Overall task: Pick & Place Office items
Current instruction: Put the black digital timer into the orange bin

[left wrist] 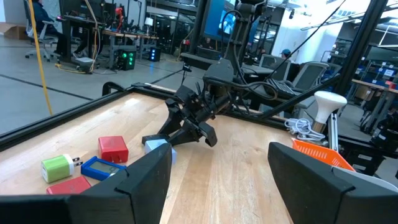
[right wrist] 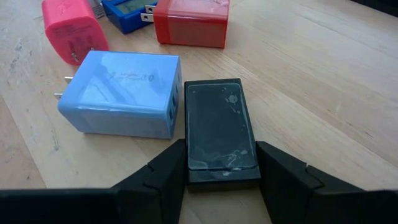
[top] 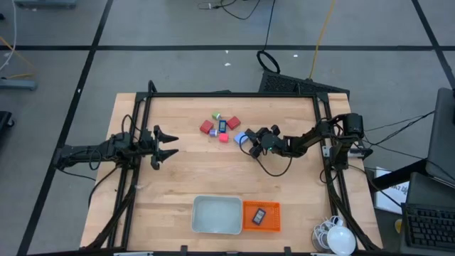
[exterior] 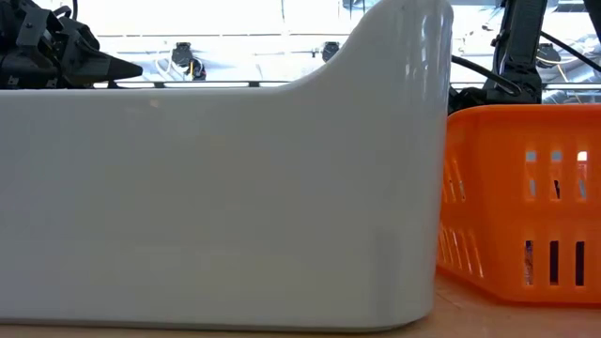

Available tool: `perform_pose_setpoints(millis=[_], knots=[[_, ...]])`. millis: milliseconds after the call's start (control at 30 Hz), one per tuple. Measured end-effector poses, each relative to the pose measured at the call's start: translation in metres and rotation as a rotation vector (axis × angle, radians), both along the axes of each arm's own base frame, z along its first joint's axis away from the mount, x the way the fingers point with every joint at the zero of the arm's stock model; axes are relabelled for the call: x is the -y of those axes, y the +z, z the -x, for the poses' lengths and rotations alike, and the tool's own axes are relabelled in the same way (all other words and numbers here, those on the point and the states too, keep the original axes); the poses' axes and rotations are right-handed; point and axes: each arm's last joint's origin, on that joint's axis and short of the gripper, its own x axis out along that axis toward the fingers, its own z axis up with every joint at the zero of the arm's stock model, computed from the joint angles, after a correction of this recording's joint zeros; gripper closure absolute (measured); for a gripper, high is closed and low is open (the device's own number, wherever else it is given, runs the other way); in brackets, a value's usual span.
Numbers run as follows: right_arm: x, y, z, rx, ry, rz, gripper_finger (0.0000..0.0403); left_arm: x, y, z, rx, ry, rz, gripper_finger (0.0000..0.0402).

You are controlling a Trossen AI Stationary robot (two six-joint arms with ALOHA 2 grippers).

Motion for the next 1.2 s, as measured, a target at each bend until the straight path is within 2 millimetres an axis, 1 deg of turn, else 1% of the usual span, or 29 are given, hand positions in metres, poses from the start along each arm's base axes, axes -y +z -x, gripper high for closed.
perform_pose_setpoints(millis=[233, 400, 1200], knots=[[0.000, 0.001, -0.002, 0.025, 0.021, -0.013, 0.0239, 0.000, 0.000, 0.000, 0.000, 0.000, 0.000, 0.0131], [-0.001, 0.006, -0.001, 0.033, 0.032, -0.016, 0.0239, 0.000, 0.000, 0.000, 0.000, 0.000, 0.000, 0.0131], [-0.004, 0.057, 0.014, 0.065, 0.056, -0.007, 0.0239, 0.000, 0.000, 0.000, 0.000, -0.001, 0.000, 0.0130]])
